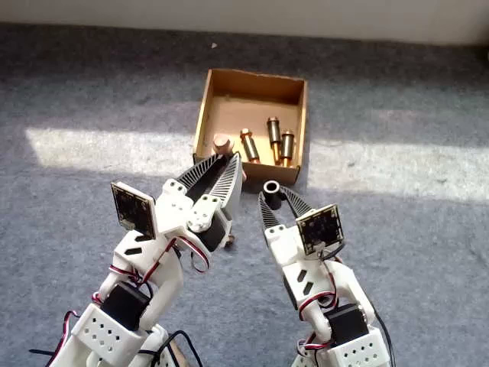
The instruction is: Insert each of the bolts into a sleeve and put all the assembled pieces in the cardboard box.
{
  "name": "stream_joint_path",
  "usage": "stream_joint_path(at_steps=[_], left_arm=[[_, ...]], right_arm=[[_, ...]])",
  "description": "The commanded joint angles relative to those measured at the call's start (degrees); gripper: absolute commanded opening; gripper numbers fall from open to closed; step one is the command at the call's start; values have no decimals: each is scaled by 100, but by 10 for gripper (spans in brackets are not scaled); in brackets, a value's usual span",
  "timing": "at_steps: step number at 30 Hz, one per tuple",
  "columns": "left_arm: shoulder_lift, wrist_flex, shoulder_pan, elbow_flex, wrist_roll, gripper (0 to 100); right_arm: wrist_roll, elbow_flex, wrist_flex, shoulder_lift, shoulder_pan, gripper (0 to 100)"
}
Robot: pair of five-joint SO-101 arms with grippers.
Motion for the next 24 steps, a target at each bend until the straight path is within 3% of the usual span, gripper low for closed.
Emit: stream_joint_path(at_steps=[1, 16, 21, 24], left_arm=[[-110, -185, 13, -92, 79, 5], [-57, -185, 611, 110, 35, 5], [-57, -158, 611, 136, 35, 5], [-57, -176, 611, 224, 35, 5]], right_arm=[[-44, 857, -198, -66, -233, 6], [-26, 857, -215, -75, -426, 6], [1020, 857, -215, -75, -426, 6], [1240, 857, -233, -75, -435, 5]])
